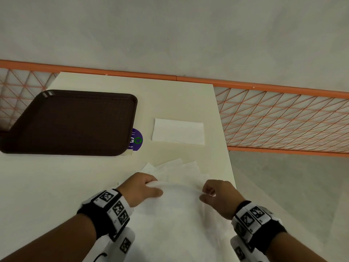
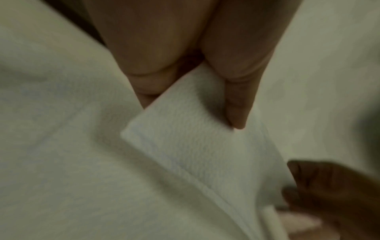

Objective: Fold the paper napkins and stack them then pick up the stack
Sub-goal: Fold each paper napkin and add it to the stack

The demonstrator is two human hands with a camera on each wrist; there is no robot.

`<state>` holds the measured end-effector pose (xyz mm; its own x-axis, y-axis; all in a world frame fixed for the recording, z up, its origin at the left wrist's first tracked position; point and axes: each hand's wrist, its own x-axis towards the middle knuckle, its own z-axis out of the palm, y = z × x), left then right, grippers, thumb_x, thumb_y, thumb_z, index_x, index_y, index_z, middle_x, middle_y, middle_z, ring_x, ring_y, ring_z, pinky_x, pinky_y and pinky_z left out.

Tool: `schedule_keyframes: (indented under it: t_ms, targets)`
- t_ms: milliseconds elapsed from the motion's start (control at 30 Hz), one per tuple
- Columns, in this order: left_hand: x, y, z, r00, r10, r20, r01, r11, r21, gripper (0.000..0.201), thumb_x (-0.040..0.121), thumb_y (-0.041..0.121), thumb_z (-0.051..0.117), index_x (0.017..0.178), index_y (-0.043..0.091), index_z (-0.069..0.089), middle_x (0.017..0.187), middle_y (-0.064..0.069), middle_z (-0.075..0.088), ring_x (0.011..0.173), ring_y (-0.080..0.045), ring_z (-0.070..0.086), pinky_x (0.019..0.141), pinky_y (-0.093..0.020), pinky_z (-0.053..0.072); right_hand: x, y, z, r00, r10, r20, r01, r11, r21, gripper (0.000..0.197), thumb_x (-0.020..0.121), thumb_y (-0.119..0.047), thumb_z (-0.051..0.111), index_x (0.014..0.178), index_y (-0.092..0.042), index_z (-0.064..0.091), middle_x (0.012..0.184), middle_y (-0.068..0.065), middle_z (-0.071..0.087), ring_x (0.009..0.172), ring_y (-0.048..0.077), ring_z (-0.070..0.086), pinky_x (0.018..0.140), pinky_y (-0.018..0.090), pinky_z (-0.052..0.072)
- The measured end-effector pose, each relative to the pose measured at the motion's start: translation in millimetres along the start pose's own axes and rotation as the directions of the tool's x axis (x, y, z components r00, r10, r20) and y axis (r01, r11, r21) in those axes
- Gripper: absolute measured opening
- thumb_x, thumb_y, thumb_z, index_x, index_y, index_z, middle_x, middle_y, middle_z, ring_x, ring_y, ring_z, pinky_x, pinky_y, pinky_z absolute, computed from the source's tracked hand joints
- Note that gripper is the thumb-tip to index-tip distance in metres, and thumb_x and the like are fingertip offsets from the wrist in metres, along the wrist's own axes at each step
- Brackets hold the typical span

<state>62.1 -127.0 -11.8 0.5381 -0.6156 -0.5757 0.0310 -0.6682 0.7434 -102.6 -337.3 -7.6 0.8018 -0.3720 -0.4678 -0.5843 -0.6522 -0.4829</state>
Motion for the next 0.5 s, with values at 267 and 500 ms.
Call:
schedule_keyframes:
  t_ms: [267, 500]
  targets:
    - [30, 13, -10, 0.986, -0.123, -0.110, 0.029, 0.785, -0.619, 0.022, 0.084, 0.008, 0.068, 0.105, 0.001, 0.069, 0.102, -0.016, 0.073, 0.098, -0.035, 0.068, 0.095, -0.052, 0.050, 49, -2, -30, 0.988, 0.147, -0.054, -0.044, 0.590, 0.806, 0.007, 0.087, -0.013, 0.069, 0.082, -0.010, 0.064, 0.083, 0.014, 0.064, 0.077, 0.023, 0.061, 0.070, 0.040, 0.055]
    - [86, 35, -21, 0.952, -0.070, -0.298, -0.082, 0.880, -0.468, 0.008, 0.088, 0.023, 0.067, 0.092, 0.018, 0.072, 0.095, -0.003, 0.075, 0.094, -0.025, 0.070, 0.092, -0.047, 0.053, 91, -7, -37, 0.968, 0.251, 0.007, -0.135, 0.496, 0.858, 0.014, 0.089, -0.019, 0.067, 0.094, -0.007, 0.070, 0.095, 0.012, 0.073, 0.081, 0.026, 0.068, 0.072, 0.042, 0.059]
